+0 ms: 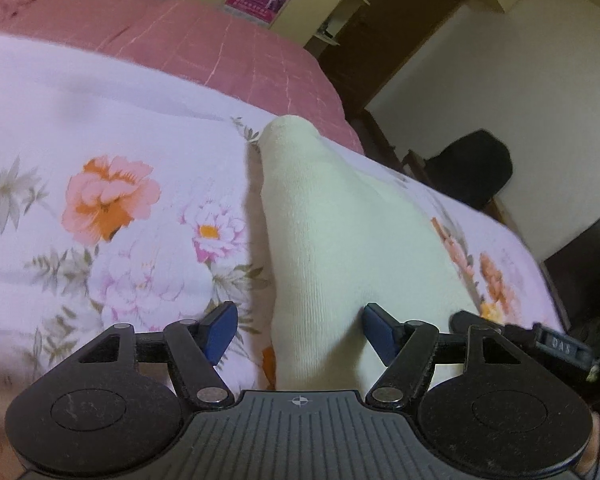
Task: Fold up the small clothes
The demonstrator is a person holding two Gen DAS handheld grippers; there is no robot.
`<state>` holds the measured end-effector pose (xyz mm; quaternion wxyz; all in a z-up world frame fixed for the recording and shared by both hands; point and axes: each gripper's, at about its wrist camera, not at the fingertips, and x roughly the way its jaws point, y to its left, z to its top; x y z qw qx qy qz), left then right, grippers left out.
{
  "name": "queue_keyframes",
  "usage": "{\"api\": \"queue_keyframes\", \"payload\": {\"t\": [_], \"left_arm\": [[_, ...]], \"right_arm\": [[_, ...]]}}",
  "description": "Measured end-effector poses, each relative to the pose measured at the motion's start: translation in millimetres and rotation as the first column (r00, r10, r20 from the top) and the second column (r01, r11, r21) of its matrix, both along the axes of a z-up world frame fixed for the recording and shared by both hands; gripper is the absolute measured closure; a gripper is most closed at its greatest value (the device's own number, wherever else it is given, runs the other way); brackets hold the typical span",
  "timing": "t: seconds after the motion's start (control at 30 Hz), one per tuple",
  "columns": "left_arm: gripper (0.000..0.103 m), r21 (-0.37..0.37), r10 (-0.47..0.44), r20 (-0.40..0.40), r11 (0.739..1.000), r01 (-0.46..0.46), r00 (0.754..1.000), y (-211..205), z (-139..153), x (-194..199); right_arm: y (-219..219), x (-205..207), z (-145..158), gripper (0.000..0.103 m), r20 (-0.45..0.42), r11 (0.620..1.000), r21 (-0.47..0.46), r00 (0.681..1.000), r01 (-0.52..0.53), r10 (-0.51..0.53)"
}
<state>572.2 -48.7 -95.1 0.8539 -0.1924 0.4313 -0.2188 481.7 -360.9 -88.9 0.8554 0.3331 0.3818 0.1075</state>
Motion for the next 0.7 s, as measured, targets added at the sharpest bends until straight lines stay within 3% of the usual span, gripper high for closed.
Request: {"api": "queue_keyframes", "payload": {"t": [0.17,0.43,0.53,0.63,0.7], "left_arm": [[0.033,0.03,-0.017,0.011,0.999,0.017,1.0,-8,5,5],[0.033,0.016,-0.029,0.013,0.999,0.029,0.999,3,7,9],[0.033,0.01,-0.036,0.015,0.999,0.036,0.999,3,6,11],[0.037,0.008,-0.043,0.013,0.999,0.043,0.999,2,5,13],[0.045,0.001,-0.054,0.008,0.999,0.054,0.999,0,5,15]], "right_arm": [[4,5,4,0.05,0.002,0.997,-0.074,1.0,-0.026,0.026],[-5,5,4,0.037,-0.003,0.999,-0.009,0.999,-0.041,0.041],[0,9,5,0.036,0.006,0.997,-0.027,0.997,-0.071,0.072],[1,13,5,0.04,0.01,0.995,-0.036,0.996,-0.091,0.092],[1,15,5,0.044,0.008,0.994,-0.027,0.995,-0.101,0.102]]}}
